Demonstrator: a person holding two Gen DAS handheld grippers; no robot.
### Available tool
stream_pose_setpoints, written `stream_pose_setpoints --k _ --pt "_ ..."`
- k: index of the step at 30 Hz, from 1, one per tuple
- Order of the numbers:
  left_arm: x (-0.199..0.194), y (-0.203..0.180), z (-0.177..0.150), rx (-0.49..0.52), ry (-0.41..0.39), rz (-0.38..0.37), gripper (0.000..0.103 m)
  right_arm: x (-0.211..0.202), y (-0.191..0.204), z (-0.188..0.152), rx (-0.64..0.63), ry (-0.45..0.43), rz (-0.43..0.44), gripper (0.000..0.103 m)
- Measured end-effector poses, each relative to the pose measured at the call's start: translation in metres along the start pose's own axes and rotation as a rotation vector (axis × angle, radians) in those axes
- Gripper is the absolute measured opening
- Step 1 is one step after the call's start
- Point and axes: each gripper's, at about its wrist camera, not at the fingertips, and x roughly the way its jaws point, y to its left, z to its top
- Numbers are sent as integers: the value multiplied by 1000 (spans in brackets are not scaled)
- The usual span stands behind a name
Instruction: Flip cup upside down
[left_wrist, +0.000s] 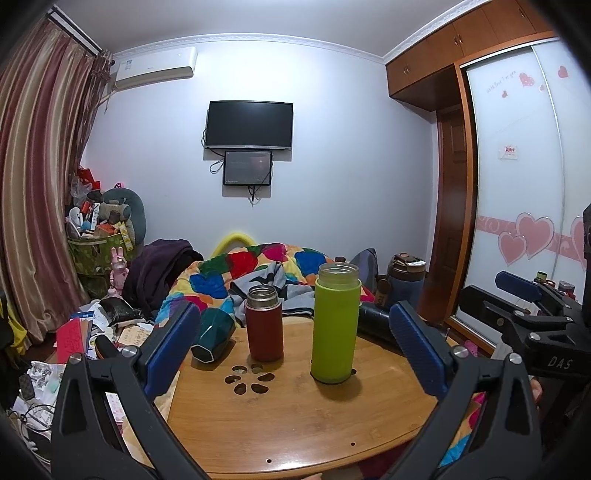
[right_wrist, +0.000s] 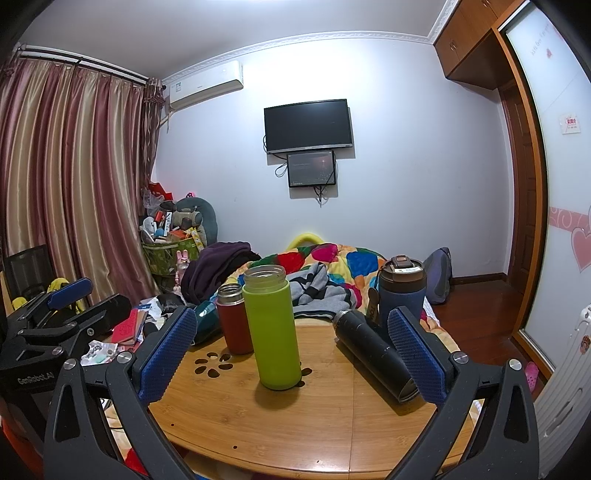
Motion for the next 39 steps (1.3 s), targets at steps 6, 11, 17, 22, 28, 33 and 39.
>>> stream_pose_setpoints --k 6,11,17,22,28,33,39 --pt "1 -1 -1 5 0 1 103 -2 -1 1 -1 1 -1 103" --pt "1 -1 -1 4 3 -3 103 -1 -1 0 0 2 -1 103" --pt "-1 0 -1 9 0 -4 103 0 2 0 -1 3 -1 103" --pt "0 -2 -1 11 1 -6 103 0 1 0 0 3 -1 103" --pt "0 -1 -1 11 1 -6 103 1 2 -4 -1 4 0 103" --pt "0 -2 -1 12 2 -8 103 1 2 -4 1 3 -1 103" --pt "2 -4 -1 17 10 -12 103 2 2 -4 2 5 0 103"
